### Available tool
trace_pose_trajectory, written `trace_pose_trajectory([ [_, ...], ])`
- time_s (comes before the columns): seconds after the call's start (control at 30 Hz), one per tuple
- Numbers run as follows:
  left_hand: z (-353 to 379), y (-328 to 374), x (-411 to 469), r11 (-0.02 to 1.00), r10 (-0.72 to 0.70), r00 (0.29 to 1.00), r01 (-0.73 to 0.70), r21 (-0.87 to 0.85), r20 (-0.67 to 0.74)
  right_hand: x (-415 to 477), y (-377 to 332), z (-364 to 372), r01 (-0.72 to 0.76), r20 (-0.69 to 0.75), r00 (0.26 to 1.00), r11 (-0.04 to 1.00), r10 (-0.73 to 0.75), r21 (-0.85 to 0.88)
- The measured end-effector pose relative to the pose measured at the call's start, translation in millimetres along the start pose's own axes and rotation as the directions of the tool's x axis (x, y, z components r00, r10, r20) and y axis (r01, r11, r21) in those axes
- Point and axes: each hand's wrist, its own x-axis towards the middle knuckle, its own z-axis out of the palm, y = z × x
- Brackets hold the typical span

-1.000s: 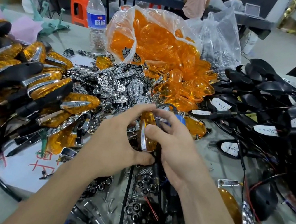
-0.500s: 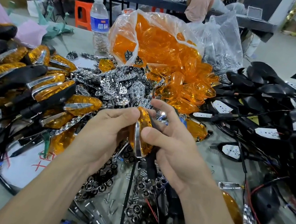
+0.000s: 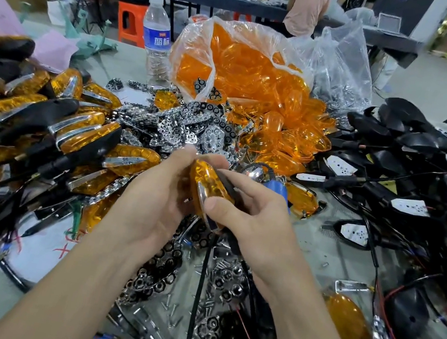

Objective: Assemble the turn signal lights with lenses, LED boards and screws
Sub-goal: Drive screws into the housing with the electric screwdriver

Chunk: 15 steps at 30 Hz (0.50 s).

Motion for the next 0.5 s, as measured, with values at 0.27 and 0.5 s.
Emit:
trace_pose_trajectory([
  [0.27,3,-16,13,0.988,0.063,0.998,-0.058,-0.146,0.029,2,5,9,0.08,-0.08,0.993,0.995,-0.085,-0.064],
  [0.5,11,-18,12,0.993,0.106,0.993,-0.103,-0.051,0.057,1,6,10,0.105,-0.09,0.989,0.988,-0.115,-0.109],
])
